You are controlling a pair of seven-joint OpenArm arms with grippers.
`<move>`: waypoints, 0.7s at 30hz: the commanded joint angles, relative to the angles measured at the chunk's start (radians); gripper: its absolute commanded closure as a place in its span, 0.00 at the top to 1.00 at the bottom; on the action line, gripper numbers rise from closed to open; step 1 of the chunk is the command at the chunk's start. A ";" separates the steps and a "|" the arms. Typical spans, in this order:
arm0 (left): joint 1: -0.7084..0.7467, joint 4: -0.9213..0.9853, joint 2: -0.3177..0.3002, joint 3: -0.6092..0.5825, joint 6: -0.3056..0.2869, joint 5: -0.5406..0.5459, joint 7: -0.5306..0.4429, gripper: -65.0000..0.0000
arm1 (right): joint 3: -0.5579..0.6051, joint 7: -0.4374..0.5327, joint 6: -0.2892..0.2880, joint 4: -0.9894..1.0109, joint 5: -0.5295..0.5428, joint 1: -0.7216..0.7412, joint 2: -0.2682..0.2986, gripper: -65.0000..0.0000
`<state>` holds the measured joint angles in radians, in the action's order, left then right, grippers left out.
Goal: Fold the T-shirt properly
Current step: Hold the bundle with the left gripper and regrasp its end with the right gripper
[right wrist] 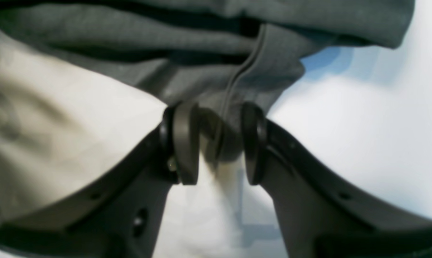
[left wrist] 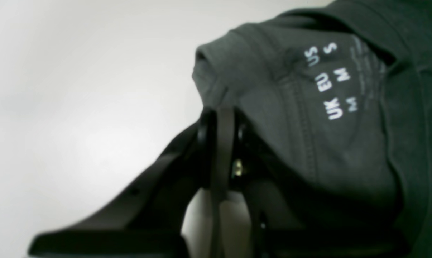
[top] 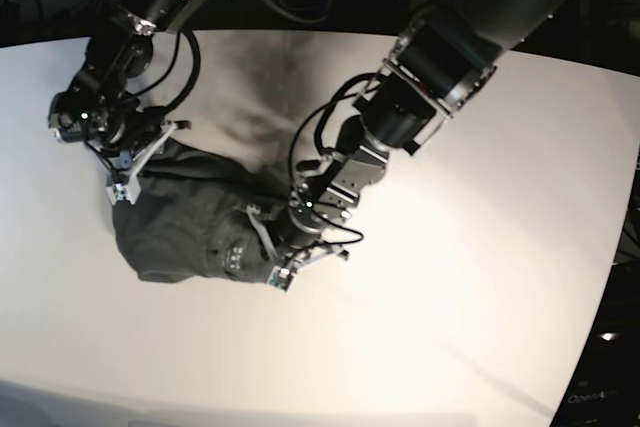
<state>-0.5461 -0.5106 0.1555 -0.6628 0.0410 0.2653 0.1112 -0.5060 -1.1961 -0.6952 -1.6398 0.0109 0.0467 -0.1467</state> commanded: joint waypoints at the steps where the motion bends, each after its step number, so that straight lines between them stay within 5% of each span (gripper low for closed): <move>1: -0.009 0.004 0.002 0.001 0.012 -0.005 0.057 0.04 | 0.004 -0.014 -0.003 -0.001 0.005 0.009 0.000 0.29; 6: -0.009 0.004 0.002 0.001 0.012 -0.005 0.057 0.04 | 0.053 -0.018 -0.003 -0.003 0.005 0.011 0.029 0.03; 21: -0.007 0.004 0.002 -0.001 0.012 -0.005 0.057 0.04 | 0.114 0.072 -0.003 -0.003 0.004 0.012 0.048 0.03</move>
<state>-0.5461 -0.5106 0.1555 -0.6632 0.0410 0.2653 0.1112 -0.3943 -1.1419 -0.6956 -1.6291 0.0051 0.0437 -0.1047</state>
